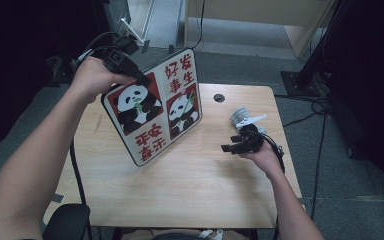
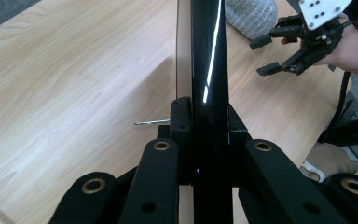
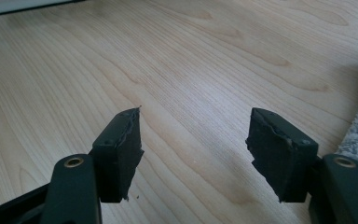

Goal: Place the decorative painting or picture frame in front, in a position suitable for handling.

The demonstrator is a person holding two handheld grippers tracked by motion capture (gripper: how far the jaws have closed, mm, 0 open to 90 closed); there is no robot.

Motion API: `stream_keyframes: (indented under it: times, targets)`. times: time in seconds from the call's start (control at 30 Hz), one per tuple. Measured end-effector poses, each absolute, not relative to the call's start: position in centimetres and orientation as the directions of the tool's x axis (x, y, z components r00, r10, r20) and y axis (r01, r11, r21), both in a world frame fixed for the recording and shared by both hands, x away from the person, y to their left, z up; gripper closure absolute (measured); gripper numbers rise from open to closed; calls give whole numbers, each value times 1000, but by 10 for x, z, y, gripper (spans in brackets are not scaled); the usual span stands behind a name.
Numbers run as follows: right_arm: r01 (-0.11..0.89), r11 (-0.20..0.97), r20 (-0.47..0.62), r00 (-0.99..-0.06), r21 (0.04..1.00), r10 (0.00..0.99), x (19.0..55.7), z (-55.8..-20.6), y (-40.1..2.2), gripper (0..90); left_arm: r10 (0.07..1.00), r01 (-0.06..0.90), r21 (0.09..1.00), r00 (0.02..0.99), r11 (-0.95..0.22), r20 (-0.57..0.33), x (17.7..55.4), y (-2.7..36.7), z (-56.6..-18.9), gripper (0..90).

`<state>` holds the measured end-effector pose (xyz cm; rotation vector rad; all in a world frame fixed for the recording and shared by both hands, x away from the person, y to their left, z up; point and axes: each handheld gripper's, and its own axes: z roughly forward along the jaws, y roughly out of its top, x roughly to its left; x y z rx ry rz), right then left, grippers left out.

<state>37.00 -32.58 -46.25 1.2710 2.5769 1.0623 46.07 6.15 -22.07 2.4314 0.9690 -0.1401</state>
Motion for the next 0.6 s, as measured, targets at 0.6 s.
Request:
stream_keyframes:
  times: [0.6]
  targets:
    - [672,402,219,-643,622,734,371,-463,-329,349,544,614,433,788,-660,-287,438,16,-243,809]
